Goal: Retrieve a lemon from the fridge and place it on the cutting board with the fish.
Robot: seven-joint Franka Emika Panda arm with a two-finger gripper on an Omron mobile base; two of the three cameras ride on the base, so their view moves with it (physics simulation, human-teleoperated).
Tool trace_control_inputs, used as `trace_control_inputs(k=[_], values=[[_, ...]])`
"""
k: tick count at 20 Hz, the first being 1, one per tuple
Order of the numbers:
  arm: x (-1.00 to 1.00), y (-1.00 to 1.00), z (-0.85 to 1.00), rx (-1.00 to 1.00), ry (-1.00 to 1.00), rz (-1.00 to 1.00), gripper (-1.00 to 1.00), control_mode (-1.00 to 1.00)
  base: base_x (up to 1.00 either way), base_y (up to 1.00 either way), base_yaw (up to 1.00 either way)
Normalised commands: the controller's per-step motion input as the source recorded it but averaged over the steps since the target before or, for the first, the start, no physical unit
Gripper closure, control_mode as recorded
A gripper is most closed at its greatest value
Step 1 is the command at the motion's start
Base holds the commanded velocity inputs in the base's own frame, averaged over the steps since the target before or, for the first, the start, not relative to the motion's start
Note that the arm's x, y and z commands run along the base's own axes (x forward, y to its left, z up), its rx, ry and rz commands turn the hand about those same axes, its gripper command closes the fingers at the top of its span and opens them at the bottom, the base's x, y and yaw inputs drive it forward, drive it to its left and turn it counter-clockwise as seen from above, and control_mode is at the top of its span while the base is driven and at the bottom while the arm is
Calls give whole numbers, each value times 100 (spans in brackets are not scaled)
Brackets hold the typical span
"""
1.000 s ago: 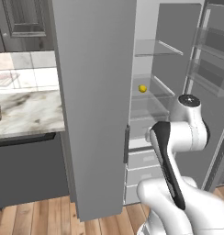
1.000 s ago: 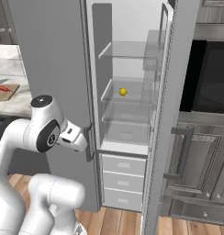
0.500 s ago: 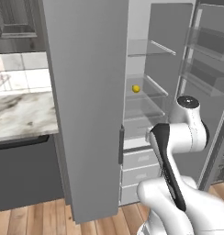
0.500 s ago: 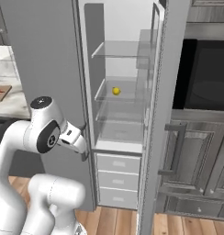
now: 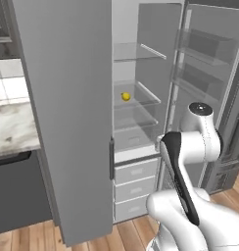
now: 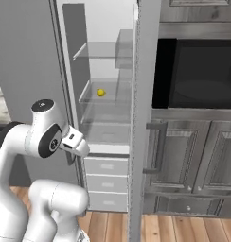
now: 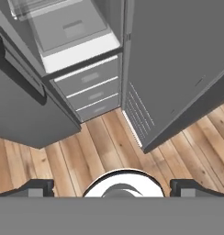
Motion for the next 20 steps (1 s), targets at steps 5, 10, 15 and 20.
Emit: trace_control_inputs(k=[5,10,15,20], values=[[0,0,0,0,0,0,-100,100,35,-12,-11],[0,0,0,0,0,0,-100,100,38,1,0],[0,0,0,0,0,0,-100,100,54,1,0],[0,0,0,0,0,0,-100,100,57,0,0]])
